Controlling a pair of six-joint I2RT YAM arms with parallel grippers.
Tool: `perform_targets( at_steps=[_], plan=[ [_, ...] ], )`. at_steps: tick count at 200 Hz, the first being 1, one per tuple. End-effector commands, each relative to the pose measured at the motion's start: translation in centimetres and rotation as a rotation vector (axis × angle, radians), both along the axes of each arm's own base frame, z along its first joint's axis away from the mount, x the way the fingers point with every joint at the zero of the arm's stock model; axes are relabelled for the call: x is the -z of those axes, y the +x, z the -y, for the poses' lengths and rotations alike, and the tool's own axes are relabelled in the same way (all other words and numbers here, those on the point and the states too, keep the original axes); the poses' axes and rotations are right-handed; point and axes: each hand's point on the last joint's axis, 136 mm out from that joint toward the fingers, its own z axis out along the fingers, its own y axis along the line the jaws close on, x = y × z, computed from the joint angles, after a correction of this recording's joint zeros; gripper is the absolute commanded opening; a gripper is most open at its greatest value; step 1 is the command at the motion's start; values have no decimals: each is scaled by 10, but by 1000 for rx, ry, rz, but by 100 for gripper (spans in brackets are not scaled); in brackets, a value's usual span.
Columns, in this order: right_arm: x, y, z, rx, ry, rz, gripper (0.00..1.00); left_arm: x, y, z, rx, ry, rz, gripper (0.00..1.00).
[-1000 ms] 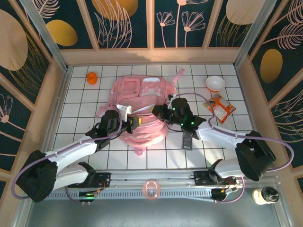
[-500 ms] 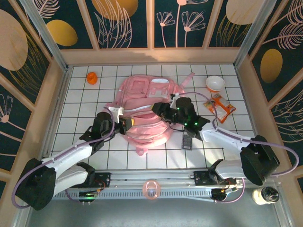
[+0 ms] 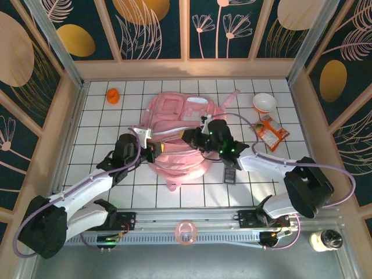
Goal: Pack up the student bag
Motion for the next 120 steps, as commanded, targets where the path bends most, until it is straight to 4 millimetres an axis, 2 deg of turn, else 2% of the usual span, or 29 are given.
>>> perform_targets(
  at_steps=[1, 18, 24, 29, 58, 87, 120],
  plan=[
    [-55, 8, 26, -43, 2, 168, 0, 17, 16, -44, -180, 135, -23, 0],
    [-65, 8, 44, -86, 0, 187, 0, 18, 21, -55, -228, 158, -15, 0],
    [-67, 3, 44, -122, 4, 193, 0, 18, 24, -58, -241, 162, -13, 0],
    [-68, 8, 54, -118, 6, 193, 0, 19, 25, -60, -249, 164, -12, 0],
    [-64, 11, 71, -174, 4, 164, 0, 19, 32, -61, -255, 167, -6, 0],
    [-66, 9, 71, -239, 38, 156, 0, 12, 37, -48, -191, 145, 49, 0],
    [-65, 3, 66, -311, 35, 149, 0, 12, 49, -39, -99, 240, 126, 0]
  ],
)
